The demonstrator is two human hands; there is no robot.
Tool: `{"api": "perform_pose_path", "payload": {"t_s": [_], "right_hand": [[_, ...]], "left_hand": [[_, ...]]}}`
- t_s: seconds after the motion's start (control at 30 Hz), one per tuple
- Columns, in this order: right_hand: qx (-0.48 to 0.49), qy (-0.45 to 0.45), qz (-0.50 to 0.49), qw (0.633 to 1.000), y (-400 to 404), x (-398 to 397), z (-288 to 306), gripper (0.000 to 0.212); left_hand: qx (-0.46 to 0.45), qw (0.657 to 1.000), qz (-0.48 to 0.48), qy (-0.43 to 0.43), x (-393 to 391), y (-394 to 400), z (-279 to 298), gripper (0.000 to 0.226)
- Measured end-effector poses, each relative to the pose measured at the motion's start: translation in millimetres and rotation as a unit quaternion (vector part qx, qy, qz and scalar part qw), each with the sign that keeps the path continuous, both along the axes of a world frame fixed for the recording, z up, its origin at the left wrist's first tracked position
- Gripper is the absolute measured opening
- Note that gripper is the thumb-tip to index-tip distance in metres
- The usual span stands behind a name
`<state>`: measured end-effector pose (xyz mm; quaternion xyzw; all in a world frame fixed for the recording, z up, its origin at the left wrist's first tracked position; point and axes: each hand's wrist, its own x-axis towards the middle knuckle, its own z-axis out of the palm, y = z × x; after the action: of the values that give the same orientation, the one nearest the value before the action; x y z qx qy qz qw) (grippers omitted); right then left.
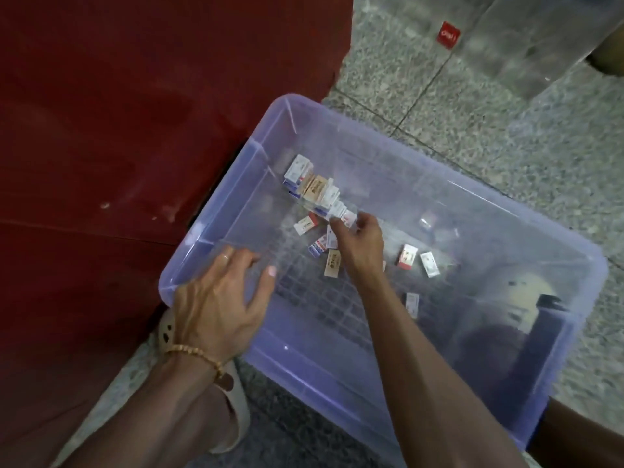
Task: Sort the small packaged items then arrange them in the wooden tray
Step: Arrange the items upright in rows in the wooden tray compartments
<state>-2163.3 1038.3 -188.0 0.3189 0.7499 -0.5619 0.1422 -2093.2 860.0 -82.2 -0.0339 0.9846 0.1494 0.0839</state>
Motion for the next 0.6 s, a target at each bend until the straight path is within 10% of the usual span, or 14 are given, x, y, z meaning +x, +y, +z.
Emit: {"api": "perform_pose_path", "payload": {"t_s": [0.27, 0.6], "right_hand": [[0.024, -0.025, -0.072, 0.997, -19, -30, -50, 0.128], [-0.068, -0.044, -0.079, 0.994, -14, -37, -40, 0.074]], "left_hand": [[-0.009, 1.000, 0.015, -0.004, -2, 3, -1, 0.039], [-0.009, 1.000, 0.010, 0.008, -2, 3, -3, 0.038]]}}
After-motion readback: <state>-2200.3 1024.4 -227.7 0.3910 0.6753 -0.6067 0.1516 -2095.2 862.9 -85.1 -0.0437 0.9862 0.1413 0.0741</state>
